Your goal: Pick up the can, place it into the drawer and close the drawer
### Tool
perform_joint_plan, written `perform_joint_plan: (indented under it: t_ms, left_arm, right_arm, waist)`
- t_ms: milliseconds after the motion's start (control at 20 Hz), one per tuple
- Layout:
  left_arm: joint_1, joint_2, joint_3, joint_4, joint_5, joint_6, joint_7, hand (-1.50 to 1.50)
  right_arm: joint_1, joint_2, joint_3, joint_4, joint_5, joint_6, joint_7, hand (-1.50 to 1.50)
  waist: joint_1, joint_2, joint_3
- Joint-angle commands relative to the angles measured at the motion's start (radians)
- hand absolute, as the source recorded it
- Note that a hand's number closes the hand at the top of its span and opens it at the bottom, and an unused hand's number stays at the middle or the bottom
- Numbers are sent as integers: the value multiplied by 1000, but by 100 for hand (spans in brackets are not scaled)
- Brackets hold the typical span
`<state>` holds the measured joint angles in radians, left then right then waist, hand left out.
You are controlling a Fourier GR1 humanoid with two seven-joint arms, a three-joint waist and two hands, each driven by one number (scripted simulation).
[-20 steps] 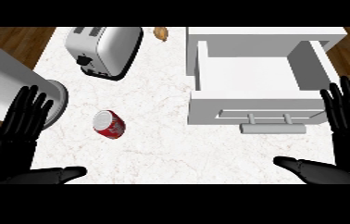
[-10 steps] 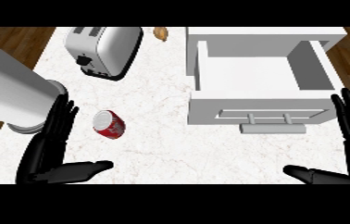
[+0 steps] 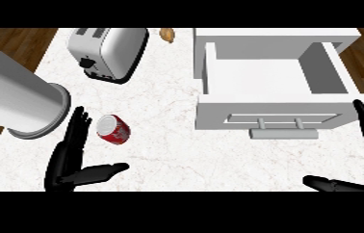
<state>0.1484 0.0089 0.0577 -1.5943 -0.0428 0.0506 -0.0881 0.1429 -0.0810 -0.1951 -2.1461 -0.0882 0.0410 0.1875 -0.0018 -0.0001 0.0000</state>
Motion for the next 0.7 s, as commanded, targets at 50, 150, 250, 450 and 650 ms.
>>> perform_joint_plan:
  t_ms: [50,150,250,450,650]
  left_arm:
    - [-65,22,61,144,22,5,-52,-150]
    - [-15,19,63,182,30,-15,-145,-150]
    - [-51,-8,26,221,21,30,-147,-150]
    - [-126,32,104,381,50,4,-209,-150]
    - [-199,58,139,565,61,-23,-328,-150]
  right_arm:
    - [74,31,17,-83,20,7,17,-150]
    - [21,-7,-36,20,-14,45,-34,-150]
    - [-32,-44,-81,-23,-66,38,64,-150]
    - [-70,-33,-55,-24,-30,9,106,-150]
    - [-14,-12,-67,-80,-29,23,87,-150]
  waist:
    - [-2,0,0]
    - [1,0,0]
    - [1,0,0]
    - [1,1,0]
    - [-2,1,0]
